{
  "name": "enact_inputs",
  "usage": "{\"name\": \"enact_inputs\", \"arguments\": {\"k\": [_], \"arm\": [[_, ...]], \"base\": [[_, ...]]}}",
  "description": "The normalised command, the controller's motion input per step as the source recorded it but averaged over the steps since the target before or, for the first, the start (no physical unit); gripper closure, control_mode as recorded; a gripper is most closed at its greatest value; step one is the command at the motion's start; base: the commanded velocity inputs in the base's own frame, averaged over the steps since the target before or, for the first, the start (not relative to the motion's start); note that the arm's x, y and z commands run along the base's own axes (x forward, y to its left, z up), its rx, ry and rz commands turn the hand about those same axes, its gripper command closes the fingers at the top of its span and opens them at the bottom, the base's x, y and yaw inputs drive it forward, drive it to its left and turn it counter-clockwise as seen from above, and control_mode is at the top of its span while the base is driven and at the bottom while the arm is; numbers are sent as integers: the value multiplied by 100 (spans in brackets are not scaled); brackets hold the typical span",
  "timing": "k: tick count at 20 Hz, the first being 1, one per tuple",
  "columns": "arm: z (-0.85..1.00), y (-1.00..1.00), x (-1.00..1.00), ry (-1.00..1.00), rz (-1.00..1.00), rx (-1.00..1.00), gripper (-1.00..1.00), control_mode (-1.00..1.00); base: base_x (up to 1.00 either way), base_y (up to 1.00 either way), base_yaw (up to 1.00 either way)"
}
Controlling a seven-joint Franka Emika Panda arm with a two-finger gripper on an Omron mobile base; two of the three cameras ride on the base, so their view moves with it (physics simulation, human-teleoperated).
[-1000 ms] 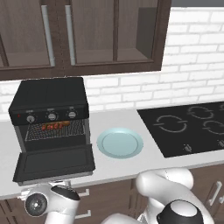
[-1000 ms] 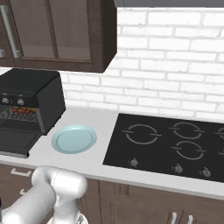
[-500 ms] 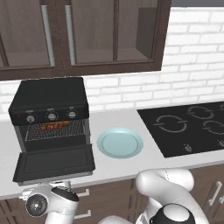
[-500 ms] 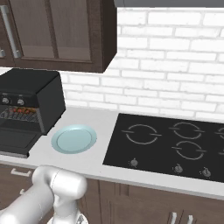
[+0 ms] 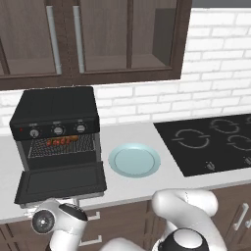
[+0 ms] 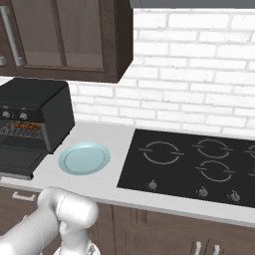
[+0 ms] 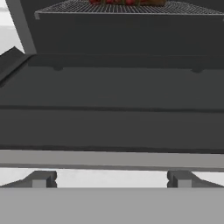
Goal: Pick up the kebab skewer and baguette bread, and place them inside the toaster oven. Close the toaster oven door and start by setting the timer.
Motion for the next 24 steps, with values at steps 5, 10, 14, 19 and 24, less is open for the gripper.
{"name": "enact_inputs", "arguments": {"k": [5, 10, 14, 19, 24], "arm": [[-31, 0, 1, 0, 0, 0, -100, -100], [-32, 0, 0, 0, 0, 0, -100, -100], [-21, 0, 0, 0, 0, 0, -100, -100], [-5, 0, 7, 0, 0, 0, -100, -100], [-3, 0, 20, 0, 0, 0, -100, -100]], "base": [[0, 0, 0], [0, 0, 0], [0, 0, 0], [0, 0, 0], [0, 0, 0]]}}
